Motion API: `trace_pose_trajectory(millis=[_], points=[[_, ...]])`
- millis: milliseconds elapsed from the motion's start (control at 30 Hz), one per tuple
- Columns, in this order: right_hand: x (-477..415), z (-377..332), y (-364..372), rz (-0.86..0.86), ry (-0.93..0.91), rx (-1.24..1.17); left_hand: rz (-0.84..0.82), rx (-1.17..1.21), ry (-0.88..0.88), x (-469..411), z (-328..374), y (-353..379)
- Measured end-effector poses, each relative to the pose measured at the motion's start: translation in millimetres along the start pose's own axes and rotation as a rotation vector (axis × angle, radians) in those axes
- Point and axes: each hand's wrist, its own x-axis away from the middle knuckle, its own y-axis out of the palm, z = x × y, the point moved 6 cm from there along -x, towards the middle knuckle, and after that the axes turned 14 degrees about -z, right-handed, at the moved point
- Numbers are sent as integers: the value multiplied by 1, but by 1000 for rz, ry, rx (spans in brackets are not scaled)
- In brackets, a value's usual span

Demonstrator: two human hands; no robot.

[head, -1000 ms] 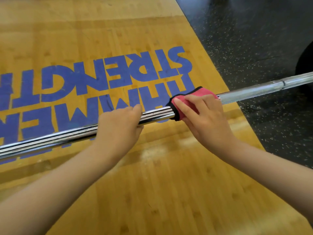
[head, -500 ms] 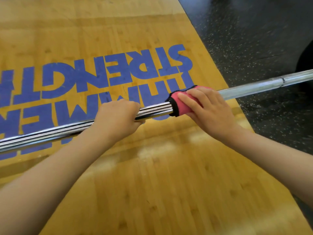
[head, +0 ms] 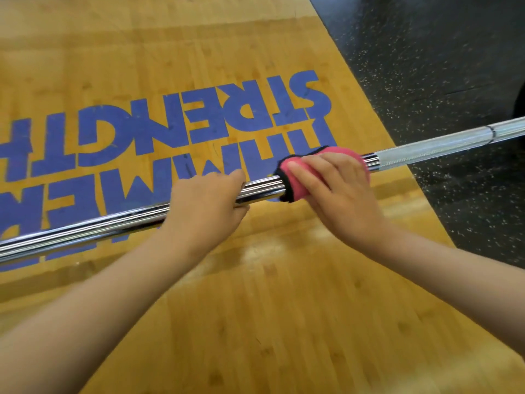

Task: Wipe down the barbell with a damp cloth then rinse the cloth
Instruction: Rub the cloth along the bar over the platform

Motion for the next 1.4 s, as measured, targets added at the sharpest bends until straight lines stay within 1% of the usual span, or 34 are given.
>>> trace_pose_trajectory(millis=[67, 133, 233, 300, 367, 433, 500, 567, 600, 633, 667, 700, 733, 767, 800, 833, 867, 900, 933, 1000, 1033, 1133, 1267, 1300, 1333, 1400], points=[[-15, -34, 7, 7, -61, 5, 119, -36, 12, 7, 5, 4], [-24, -54, 10, 14, -90, 10, 175, -22, -29, 5, 2, 5], [-24, -50, 8, -9, -126, 17, 176, -27, -56, 2, 2, 6], [-21, -40, 4, -23, -135, 21, 131, -70, -35, -1, 4, 7], [-16, -27, 1, -47, -119, 18, -33, -48, -31, -6, 2, 13], [-7, -6, -3, -90, -86, 23, -236, 69, -20, -15, 0, 12], [4, 22, -9, -126, -50, 48, -519, 279, -22, -26, -4, 16], [14, 44, -13, -153, -24, 68, -777, 408, -23, -32, -8, 20], [17, 50, -13, -162, -14, 70, -872, 437, -20, -33, -9, 22], [19, 51, -12, -165, 0, 61, -933, 461, -18, -32, -10, 21], [20, 50, -9, -156, 25, 44, -953, 477, -15, -32, -9, 19], [20, 48, -7, -136, 58, 25, -934, 473, -19, -30, -9, 18], [20, 44, -5, -111, 89, 9, -876, 450, -44, -28, -7, 15], [18, 38, -4, -86, 105, -6, -764, 397, -86, -25, -7, 14], [15, 29, -3, -61, 99, -17, -579, 300, -133, -21, -6, 11], [9, 16, -1, -39, 76, -26, -318, 162, -151, -14, -3, 7], [3, 1, 1, -23, 46, -28, -100, 31, -140, -4, 5, 2], [-5, -17, 5, -11, 14, -23, 11, -34, -123, 4, 11, 3], [-12, -34, 9, 0, -14, -11, 93, -45, -115, 9, 14, 3], [-21, -58, 15, 16, -34, 15, 161, -4, -111, 8, 10, 7], [-23, -63, 16, 20, -35, 26, 173, -2, -129, 6, 7, 8], [-22, -57, 14, 24, -89, 62, 125, -73, -197, 2, 8, 2], [-15, -34, 10, 2, -146, 88, -81, -39, -134, -8, 8, 9], [-11, -23, 8, -5, -134, 89, -149, 10, -104, -12, 6, 8], [-5, -9, 6, -9, -112, 91, -259, 86, -81, -18, 3, 8], [7, 23, 1, -15, -65, 114, -572, 278, -30, -28, -3, 14]])
